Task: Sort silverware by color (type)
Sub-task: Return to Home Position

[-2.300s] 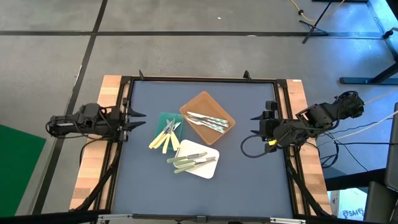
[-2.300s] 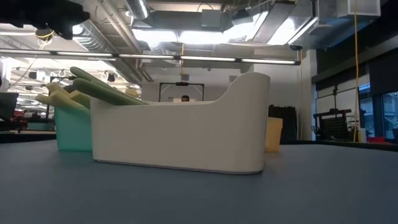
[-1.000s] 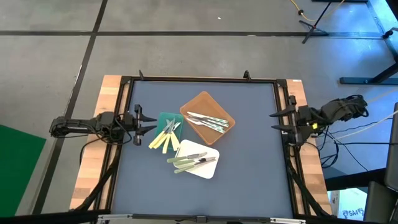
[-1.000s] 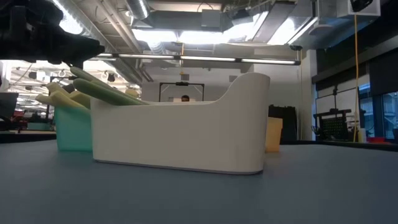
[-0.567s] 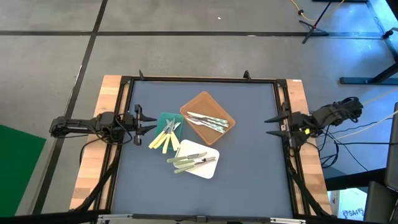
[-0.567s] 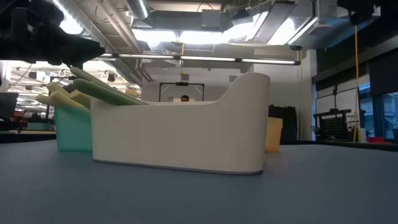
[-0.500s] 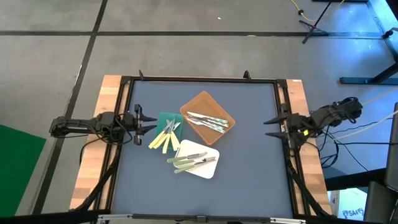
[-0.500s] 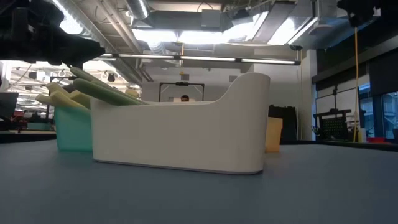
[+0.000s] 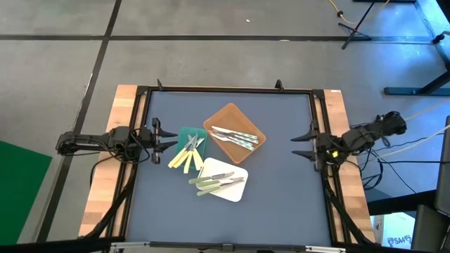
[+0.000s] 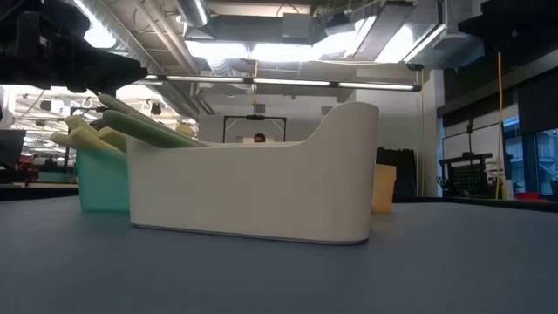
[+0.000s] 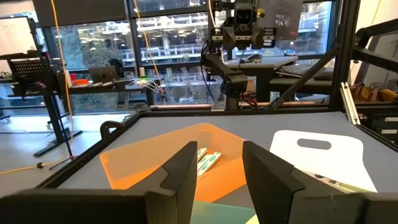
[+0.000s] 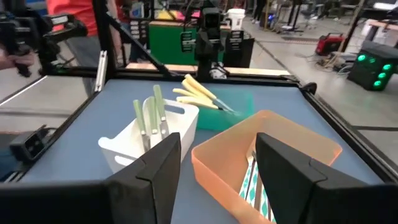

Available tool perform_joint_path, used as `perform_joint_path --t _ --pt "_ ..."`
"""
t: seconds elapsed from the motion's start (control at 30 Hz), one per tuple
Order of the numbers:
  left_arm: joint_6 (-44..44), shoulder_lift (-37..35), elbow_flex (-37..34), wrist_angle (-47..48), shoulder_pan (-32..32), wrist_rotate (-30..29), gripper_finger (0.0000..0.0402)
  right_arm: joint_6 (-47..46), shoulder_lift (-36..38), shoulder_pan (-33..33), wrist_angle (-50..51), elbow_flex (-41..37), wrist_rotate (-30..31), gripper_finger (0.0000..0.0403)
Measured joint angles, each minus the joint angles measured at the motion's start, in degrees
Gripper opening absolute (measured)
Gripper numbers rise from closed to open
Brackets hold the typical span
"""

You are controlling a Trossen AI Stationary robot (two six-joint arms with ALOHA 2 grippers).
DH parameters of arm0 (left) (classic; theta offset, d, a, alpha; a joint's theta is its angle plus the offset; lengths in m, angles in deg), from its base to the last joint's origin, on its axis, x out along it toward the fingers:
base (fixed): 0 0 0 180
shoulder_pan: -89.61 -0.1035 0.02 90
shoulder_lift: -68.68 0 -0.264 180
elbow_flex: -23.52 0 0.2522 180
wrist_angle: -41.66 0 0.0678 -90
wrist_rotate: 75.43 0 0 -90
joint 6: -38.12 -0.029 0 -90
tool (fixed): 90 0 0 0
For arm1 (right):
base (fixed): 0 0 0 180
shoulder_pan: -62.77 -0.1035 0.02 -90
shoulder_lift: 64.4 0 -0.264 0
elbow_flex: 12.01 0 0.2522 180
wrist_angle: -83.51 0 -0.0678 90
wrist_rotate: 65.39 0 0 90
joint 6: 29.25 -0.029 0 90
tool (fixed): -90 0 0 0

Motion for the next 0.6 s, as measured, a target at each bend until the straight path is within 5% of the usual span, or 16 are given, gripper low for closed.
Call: perform_joint_path --t 0.4,0.6 --pt "0.0 0.0 0.0 0.0 0.0 -0.3 0.0123 5.8 0.3 0.9 -19.1 -12.0 1.3 0.0193" --pt "0.0 0.0 0.0 0.0 0.0 -0.4 0.0123 9.6 0.3 8.8 -27.4 -16.3 -5.8 0.0193"
